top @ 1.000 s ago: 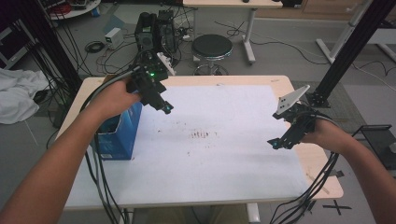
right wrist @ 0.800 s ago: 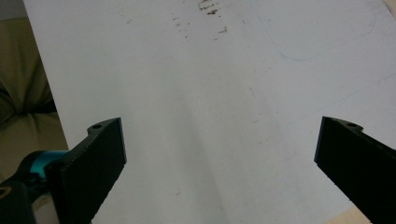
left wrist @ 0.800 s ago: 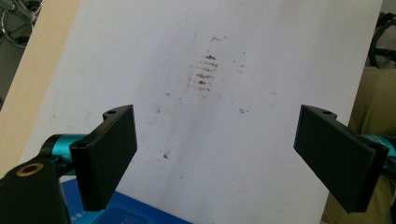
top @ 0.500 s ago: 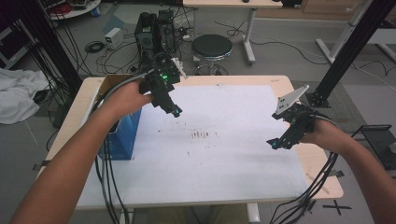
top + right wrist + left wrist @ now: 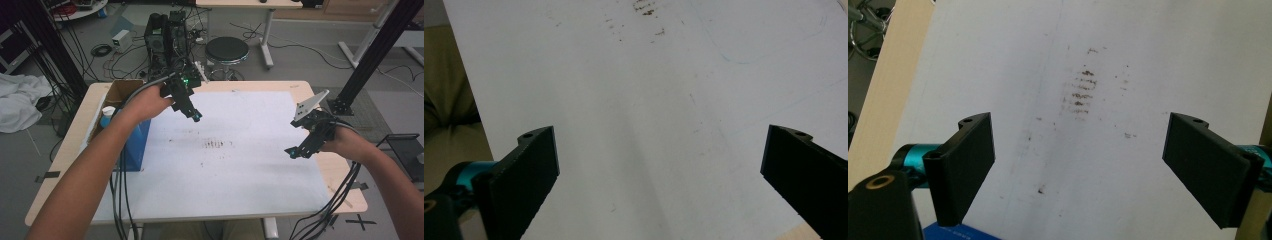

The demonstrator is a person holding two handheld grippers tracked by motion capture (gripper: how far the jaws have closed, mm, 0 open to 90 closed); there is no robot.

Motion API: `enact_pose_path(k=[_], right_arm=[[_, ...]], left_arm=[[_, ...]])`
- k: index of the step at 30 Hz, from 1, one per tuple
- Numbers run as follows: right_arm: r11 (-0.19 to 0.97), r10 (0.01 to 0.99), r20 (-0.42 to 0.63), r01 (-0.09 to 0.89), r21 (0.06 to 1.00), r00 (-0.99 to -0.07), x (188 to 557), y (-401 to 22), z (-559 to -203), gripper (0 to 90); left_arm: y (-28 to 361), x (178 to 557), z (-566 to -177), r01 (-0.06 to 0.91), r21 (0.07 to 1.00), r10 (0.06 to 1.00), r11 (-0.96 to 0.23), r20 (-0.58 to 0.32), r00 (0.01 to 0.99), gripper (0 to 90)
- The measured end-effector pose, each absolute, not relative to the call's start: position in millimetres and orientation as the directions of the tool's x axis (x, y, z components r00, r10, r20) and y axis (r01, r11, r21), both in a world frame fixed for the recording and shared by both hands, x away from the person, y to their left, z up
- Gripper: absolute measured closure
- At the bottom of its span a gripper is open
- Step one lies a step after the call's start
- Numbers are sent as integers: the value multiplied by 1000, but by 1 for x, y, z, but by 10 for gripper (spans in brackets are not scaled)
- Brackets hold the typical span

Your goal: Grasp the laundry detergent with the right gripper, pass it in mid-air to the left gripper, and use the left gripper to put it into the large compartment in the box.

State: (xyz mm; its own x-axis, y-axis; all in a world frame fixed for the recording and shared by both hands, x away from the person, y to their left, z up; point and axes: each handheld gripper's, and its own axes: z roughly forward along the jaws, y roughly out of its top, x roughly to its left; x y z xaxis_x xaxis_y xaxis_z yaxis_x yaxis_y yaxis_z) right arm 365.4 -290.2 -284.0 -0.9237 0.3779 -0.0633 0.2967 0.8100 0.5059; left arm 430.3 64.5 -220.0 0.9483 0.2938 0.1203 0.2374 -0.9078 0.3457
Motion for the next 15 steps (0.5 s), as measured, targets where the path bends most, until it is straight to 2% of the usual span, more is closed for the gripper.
enact_pose_path(k=[15], right_arm=[[814, 371, -63, 292, 502, -926, 368, -284, -284, 11]], left_arm=[[66, 432, -225, 230, 332, 280, -915, 112, 953, 134]])
